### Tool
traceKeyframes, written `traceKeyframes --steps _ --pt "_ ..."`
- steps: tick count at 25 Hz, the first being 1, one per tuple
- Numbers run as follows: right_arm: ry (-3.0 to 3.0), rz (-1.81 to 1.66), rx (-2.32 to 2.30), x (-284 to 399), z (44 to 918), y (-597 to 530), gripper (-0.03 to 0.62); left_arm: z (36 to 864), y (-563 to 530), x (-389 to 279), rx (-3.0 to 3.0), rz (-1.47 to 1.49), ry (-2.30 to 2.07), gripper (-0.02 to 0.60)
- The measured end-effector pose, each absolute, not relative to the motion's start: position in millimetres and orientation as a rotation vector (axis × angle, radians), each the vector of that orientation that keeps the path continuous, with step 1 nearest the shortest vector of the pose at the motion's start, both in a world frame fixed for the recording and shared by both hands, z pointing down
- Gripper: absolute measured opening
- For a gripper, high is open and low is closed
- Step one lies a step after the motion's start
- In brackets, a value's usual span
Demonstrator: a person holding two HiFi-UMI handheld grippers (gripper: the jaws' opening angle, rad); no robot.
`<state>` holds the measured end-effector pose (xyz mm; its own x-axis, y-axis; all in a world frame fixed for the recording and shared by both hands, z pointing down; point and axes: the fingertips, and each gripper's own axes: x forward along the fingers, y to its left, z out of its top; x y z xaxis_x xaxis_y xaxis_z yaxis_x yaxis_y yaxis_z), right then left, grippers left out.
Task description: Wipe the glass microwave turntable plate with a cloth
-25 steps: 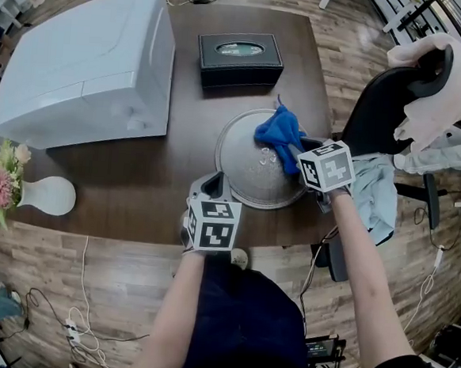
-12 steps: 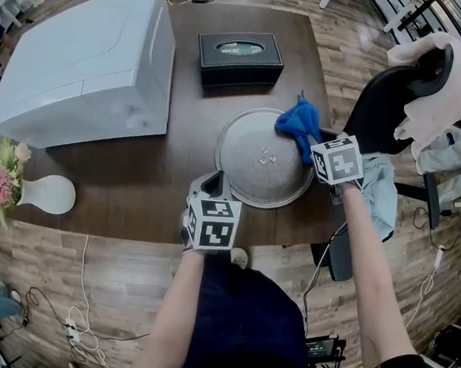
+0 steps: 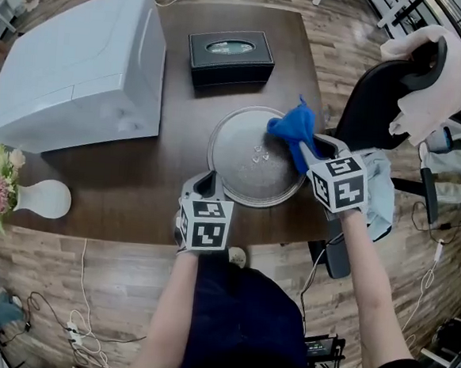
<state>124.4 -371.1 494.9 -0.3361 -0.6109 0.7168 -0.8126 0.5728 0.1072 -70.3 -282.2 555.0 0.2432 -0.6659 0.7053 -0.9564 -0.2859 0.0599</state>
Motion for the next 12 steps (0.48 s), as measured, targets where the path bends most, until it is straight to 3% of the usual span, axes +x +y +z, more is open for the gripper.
traceKeyframes --steps 12 --pt "-2.317 0.696 0.896 -3 512 -266 0.074 552 -285 -69 2.051 0.782 -1.486 0.002"
